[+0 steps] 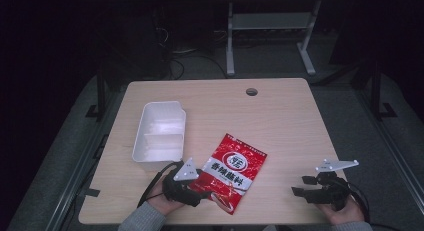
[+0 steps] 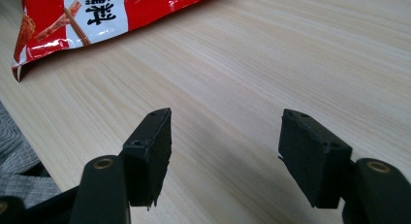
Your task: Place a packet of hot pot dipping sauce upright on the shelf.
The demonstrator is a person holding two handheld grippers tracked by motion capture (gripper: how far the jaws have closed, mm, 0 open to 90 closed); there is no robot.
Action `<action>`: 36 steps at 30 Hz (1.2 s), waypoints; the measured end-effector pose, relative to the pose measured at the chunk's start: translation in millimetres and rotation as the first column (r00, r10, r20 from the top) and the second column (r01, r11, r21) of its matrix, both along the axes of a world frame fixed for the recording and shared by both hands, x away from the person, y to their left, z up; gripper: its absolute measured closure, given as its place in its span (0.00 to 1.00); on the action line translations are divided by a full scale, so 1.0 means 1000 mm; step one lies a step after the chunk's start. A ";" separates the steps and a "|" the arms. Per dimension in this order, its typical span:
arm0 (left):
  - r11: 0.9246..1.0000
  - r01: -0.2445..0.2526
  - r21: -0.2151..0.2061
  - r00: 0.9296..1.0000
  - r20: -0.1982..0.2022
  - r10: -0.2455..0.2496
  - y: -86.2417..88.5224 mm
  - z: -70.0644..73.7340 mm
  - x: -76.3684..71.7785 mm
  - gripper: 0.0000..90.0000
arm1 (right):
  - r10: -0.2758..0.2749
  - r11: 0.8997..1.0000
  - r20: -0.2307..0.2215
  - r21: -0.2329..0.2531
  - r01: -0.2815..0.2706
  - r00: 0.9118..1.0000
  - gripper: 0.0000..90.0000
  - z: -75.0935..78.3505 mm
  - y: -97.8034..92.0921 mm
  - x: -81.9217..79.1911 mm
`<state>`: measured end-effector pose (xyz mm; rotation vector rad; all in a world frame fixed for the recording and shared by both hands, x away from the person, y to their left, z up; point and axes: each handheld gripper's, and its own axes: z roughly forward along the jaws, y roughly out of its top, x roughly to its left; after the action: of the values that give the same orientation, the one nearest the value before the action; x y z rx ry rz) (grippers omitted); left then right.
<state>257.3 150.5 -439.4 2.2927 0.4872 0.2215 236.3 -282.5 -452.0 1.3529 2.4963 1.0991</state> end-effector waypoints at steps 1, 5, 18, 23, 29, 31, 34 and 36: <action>1.000 0.000 -0.001 1.000 0.001 0.000 0.000 0.000 0.000 0.27 | 0.000 1.000 0.000 0.000 0.000 1.000 0.39 0.000 0.000 0.000; 1.000 0.002 -0.005 1.000 -0.001 -0.002 -0.001 0.001 0.000 0.28 | 0.000 1.000 -0.001 -0.007 0.000 1.000 0.39 -0.001 0.000 0.000; 1.000 -0.012 -0.016 1.000 -0.017 0.012 -0.003 0.003 0.004 0.35 | -0.011 1.000 0.010 0.010 0.011 1.000 0.39 -0.003 -0.002 0.006; 1.000 -0.028 -0.007 0.999 -0.017 0.028 -0.003 0.003 0.008 0.39 | -0.005 1.000 0.010 0.012 0.005 1.000 0.39 -0.003 0.000 0.007; 0.999 -0.033 -0.001 0.999 -0.014 0.033 -0.006 0.003 0.012 0.47 | 0.013 1.000 0.009 -0.005 -0.013 1.000 0.39 -0.002 0.006 0.011; 0.999 -0.038 0.007 0.999 -0.026 0.038 -0.008 0.002 0.014 0.49 | 0.017 1.000 0.018 -0.004 -0.017 1.000 0.39 -0.001 0.007 0.011; 0.999 -0.044 0.011 0.999 -0.029 0.045 -0.011 0.001 0.016 0.56 | 0.023 1.000 0.015 0.004 -0.023 1.000 0.39 0.002 0.010 0.016; 0.999 -0.044 0.021 0.999 -0.029 0.045 -0.013 0.001 0.016 0.61 | 0.027 1.000 0.013 0.004 -0.027 1.000 0.39 0.004 0.014 0.022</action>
<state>273.5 137.9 -438.6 2.3096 0.5542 0.2157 258.2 -268.8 -447.7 1.3120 2.5116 1.1149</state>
